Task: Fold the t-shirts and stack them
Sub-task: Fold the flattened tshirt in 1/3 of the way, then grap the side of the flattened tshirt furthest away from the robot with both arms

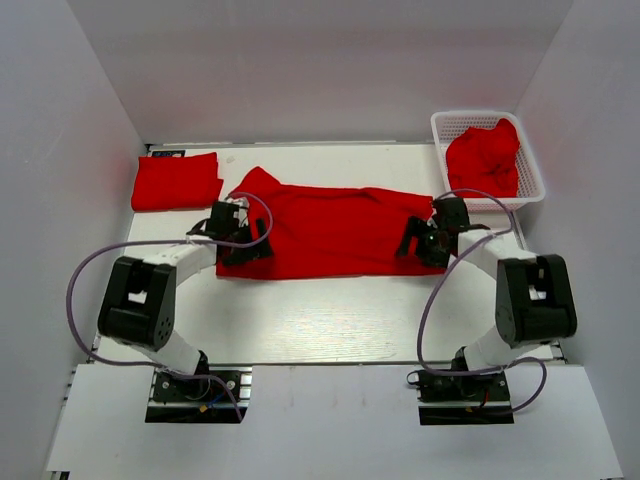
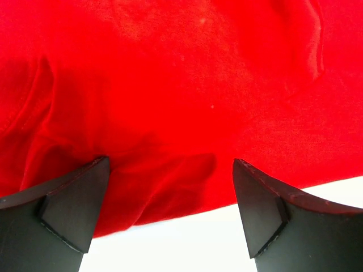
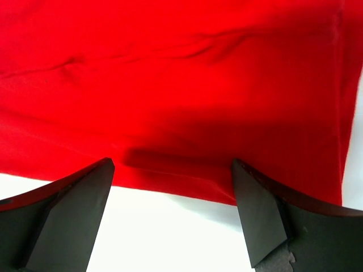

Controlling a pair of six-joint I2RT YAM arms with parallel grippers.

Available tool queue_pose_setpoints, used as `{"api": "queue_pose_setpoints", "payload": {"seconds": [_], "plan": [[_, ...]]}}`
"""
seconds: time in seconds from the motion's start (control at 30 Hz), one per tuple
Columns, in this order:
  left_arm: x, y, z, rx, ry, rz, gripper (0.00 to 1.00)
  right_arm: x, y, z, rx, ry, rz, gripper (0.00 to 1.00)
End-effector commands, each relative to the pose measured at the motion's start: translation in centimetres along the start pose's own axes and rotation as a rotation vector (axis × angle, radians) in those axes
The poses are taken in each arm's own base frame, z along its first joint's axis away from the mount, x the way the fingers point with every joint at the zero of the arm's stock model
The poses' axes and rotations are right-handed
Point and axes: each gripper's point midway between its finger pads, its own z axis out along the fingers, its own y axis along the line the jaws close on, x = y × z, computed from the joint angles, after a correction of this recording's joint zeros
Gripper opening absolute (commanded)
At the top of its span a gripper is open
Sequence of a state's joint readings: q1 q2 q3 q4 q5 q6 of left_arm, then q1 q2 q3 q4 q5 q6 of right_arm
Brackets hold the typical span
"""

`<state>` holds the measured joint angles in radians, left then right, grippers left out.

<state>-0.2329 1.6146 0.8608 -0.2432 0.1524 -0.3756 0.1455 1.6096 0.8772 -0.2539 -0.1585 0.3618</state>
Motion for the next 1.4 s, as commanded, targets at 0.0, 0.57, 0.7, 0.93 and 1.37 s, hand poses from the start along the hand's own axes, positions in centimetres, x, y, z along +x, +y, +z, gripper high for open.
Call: {"api": "queue_pose_setpoints", "payload": {"seconds": [0.0, 0.57, 0.7, 0.93, 1.37], "plan": [[6.0, 2.1, -2.3, -0.077, 0.124, -0.071, 1.0, 5.1, -2.4, -0.8, 0.085, 0.083, 0.089, 0.9], [-2.9, 0.1, -12.7, -0.129, -0.198, -0.114, 1.0, 3.4, -0.2, -9.3, 0.018, -0.12, -0.035, 0.9], [-8.2, 1.1, -10.7, -0.285, -0.201, -0.103, 1.0, 0.2, 1.2, -10.3, -0.003, -0.172, -0.054, 0.9], [-16.0, 2.3, -3.8, -0.369, -0.184, -0.023, 1.0, -1.0, 1.8, -9.5, -0.011, -0.145, -0.051, 0.9], [-20.0, 3.8, 6.2, -0.39, -0.136, 0.116, 0.9, -2.6, 1.7, -7.8, 0.015, -0.101, -0.057, 0.9]]}}
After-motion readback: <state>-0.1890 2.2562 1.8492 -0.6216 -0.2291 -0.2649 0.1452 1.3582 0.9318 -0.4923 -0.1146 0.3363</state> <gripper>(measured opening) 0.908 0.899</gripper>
